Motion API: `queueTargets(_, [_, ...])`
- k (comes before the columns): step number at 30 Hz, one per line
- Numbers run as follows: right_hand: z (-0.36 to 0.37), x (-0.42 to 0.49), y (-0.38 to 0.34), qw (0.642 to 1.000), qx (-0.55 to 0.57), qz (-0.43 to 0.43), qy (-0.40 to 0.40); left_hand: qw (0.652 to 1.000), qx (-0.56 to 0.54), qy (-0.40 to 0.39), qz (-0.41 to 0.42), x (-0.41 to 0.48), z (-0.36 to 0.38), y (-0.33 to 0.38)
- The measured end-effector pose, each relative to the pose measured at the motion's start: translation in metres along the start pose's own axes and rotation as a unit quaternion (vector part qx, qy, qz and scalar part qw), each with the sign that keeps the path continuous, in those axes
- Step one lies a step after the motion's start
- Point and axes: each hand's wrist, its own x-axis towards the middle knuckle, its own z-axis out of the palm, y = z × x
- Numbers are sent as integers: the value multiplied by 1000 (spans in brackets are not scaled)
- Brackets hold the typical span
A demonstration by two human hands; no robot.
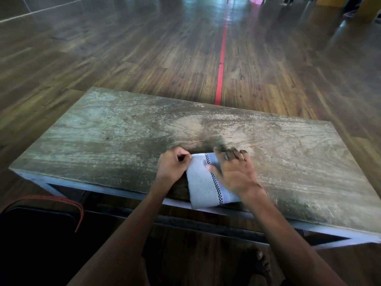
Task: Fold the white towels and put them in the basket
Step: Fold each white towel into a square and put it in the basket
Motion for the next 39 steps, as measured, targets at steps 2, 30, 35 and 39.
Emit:
queueTargets(2, [4, -7, -6, 999, 11, -4, -45, 1000, -2, 7, 6, -1, 0, -1])
queueTargets(30, [16, -5, -15, 994, 80, 44, -64, 904, -314, -230, -177, -130, 1, 26])
queueTargets(35, [17, -4, -13, 993, 83, 43, -68, 915, -321, -175, -171, -139, 5, 24])
queueTargets(39, [17, -3, -13, 993, 85, 48, -72, 909, -354, -102, -194, -145, 7, 18])
